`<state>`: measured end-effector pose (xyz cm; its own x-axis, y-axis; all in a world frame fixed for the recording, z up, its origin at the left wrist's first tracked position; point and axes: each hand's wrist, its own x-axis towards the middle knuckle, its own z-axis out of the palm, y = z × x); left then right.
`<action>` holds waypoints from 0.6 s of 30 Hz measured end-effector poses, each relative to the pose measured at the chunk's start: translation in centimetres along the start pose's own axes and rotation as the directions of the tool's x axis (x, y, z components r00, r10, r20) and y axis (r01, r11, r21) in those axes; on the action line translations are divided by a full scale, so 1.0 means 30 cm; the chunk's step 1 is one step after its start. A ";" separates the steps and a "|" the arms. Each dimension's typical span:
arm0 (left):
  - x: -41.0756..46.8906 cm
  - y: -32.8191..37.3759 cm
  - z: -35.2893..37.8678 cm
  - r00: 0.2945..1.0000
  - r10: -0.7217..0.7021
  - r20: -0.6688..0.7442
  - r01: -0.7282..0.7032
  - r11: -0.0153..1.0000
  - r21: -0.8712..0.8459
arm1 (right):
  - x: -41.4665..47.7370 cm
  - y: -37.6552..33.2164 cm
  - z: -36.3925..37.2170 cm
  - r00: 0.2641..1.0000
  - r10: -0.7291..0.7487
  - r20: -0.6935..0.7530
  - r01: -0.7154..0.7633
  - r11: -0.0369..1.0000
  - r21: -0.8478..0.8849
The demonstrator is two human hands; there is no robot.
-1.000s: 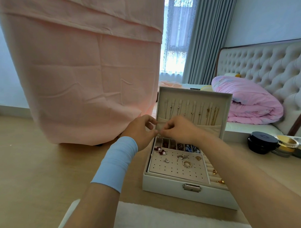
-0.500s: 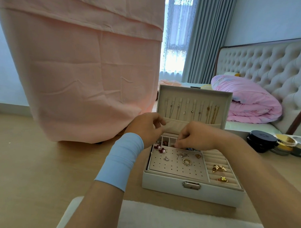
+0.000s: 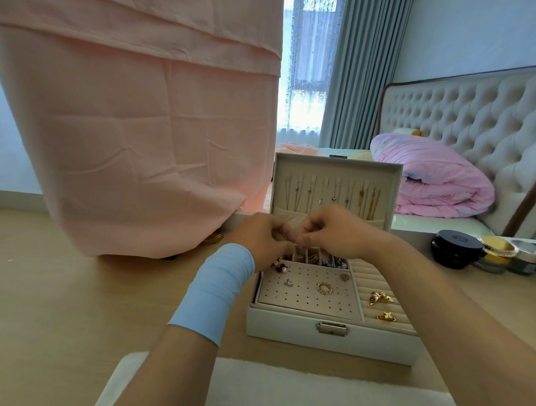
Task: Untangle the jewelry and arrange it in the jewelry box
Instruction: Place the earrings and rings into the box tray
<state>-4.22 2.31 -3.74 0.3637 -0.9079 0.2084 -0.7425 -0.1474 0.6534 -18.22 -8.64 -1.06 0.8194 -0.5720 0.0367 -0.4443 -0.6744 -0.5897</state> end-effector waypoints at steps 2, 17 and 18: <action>0.003 -0.020 -0.015 0.996 -0.010 -0.086 0.007 0.999 -0.032 | 0.028 -0.014 0.015 0.999 -0.015 -0.030 0.017 0.999 0.044; -0.005 -0.049 -0.043 0.993 0.049 -0.108 -0.050 0.999 -0.009 | 0.077 -0.021 0.049 0.996 -0.057 -0.063 0.056 0.998 -0.029; -0.005 -0.037 -0.042 0.993 0.063 -0.096 -0.062 0.998 0.014 | 0.054 -0.022 0.031 0.996 -0.066 -0.058 0.062 0.996 -0.057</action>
<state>-2.74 3.12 -3.57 0.3684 -0.8737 0.3177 -0.7713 -0.0965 0.6291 -16.26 -8.70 -1.36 0.8245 -0.5526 0.1221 -0.4121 -0.7341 -0.5397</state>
